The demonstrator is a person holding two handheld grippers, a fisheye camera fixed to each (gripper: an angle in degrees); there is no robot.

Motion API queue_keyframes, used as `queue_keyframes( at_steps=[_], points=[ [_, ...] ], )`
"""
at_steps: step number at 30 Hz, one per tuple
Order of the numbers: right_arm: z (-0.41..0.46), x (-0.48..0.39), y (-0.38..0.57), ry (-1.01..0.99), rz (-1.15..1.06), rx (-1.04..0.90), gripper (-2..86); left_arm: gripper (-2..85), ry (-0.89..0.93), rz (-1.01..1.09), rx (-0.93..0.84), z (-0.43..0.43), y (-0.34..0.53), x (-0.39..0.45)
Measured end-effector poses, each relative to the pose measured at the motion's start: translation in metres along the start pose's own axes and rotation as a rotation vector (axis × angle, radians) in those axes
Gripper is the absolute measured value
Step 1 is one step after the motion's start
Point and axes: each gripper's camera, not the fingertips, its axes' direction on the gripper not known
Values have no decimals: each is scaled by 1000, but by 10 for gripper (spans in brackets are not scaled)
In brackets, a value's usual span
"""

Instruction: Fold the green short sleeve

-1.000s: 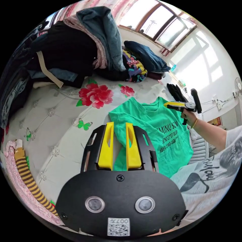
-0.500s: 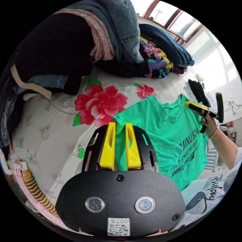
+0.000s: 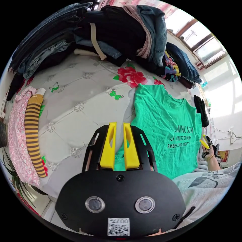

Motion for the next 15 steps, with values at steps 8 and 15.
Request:
queue_keyframes(
  at_steps=[8, 15],
  points=[
    [5, -58, -9, 104, -297, -21, 4, -8, -30, 72, -79, -2, 34, 9],
    [19, -177, 110, 113, -1103, -264, 3, -10, 26, -1, -73, -6, 53, -7]
  ],
)
